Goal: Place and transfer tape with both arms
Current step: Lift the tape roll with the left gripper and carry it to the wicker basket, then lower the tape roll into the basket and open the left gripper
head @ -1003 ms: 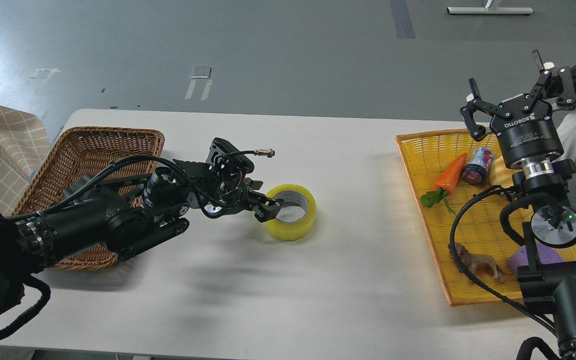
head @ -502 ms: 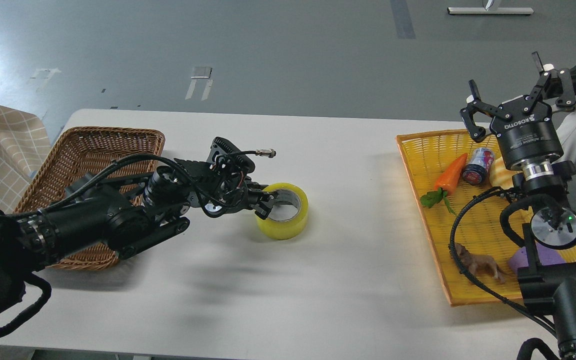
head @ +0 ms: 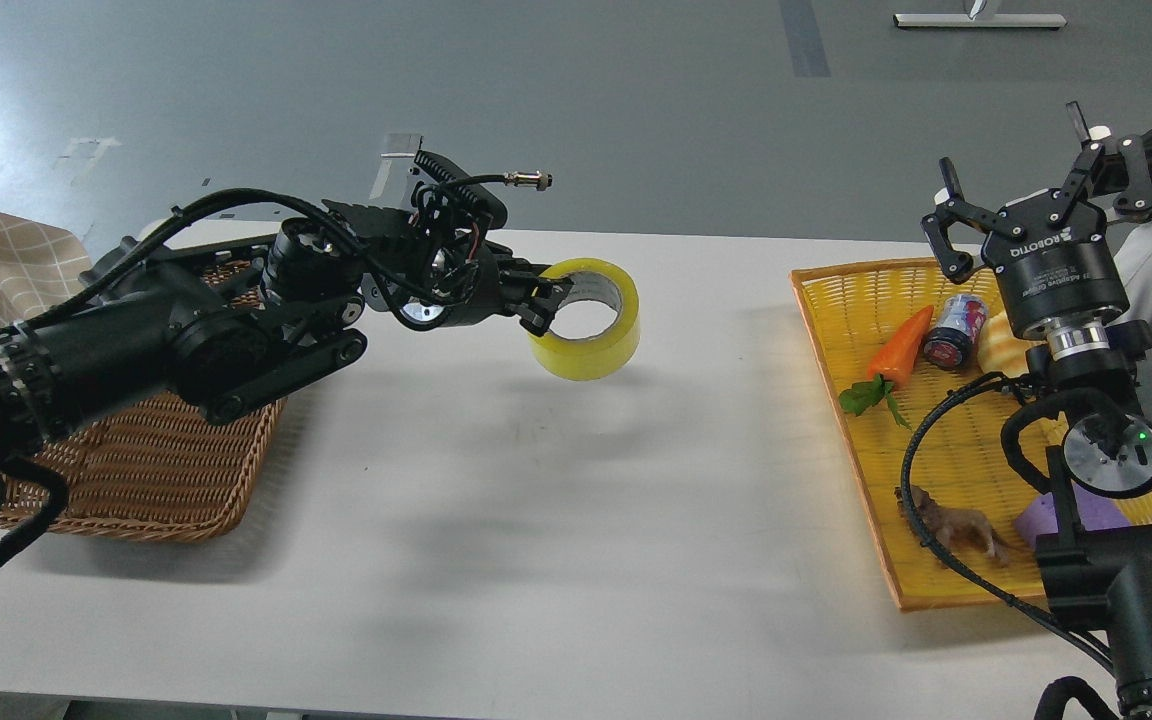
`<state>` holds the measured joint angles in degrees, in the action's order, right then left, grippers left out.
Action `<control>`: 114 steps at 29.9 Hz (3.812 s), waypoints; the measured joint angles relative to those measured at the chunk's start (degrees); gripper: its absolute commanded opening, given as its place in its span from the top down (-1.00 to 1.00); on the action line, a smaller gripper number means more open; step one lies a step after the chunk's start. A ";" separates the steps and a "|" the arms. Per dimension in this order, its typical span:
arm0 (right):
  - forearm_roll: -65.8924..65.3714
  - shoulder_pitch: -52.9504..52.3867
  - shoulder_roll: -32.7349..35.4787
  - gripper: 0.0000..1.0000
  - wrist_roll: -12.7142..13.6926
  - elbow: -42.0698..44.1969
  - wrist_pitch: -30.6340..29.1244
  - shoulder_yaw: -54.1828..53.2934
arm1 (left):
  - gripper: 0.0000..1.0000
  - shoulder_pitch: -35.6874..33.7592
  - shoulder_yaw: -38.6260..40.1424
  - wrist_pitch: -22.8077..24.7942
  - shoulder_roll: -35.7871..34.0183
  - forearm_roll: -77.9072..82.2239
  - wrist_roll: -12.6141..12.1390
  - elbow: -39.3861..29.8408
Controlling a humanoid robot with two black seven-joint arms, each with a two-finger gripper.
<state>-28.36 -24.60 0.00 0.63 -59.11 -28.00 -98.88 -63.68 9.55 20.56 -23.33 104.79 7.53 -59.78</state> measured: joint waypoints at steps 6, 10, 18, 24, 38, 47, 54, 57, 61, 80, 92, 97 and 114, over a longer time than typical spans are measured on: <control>0.03 0.06 0.00 -0.99 0.00 -0.03 0.00 -0.02 | 1.00 -0.62 0.20 0.55 -1.70 -0.58 -0.05 -0.04; 0.05 0.15 0.00 -0.99 0.00 0.11 0.00 -0.02 | 1.00 -0.75 0.06 0.56 -1.87 -1.58 -0.05 0.31; 0.05 0.17 0.00 -0.99 0.08 0.10 0.00 0.04 | 1.00 -1.56 -0.05 0.61 -6.98 -1.91 0.58 0.65; 0.02 0.17 0.00 -0.99 0.08 0.31 0.00 0.09 | 1.00 -1.55 -0.12 0.62 -14.86 -1.92 2.85 0.70; -0.02 -0.27 0.00 -0.99 0.08 0.53 0.00 0.24 | 1.00 3.57 -1.13 -1.52 -30.04 -1.66 7.64 4.18; -0.04 -0.28 0.00 -0.99 0.08 0.58 0.00 0.96 | 1.00 9.17 -1.32 -5.09 -33.62 -1.94 8.55 7.20; -0.04 -0.01 0.00 -0.99 0.08 0.64 0.00 0.98 | 1.00 12.62 -1.32 -5.60 -33.75 -2.00 8.81 7.71; -0.04 0.00 0.00 -0.99 0.08 0.66 0.00 0.99 | 1.00 14.47 -1.31 -6.34 -33.37 -2.26 8.83 8.22; -0.04 0.06 0.00 -0.99 0.07 0.66 0.00 0.99 | 1.00 15.75 -1.26 -6.75 -33.09 -3.31 8.90 8.88; -0.04 0.23 0.00 -0.99 0.04 0.57 0.00 0.93 | 1.00 17.80 -1.34 -7.99 -29.52 -6.70 9.07 14.17; -0.04 0.30 0.00 -0.99 0.08 0.57 0.00 0.93 | 1.00 18.08 -1.29 -7.99 -29.40 -8.15 9.47 14.23; -0.04 0.33 0.00 -0.99 0.08 0.57 0.00 0.93 | 0.99 18.13 -1.29 -7.99 -29.40 -8.26 9.47 14.26; -0.03 0.30 0.00 -0.99 0.06 0.66 0.00 0.97 | -0.41 18.29 -1.29 -7.99 -29.41 -10.20 9.44 14.16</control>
<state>-28.39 -24.30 0.00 0.69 -58.44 -28.00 -97.91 -45.39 8.26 12.57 -52.75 94.58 16.97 -45.61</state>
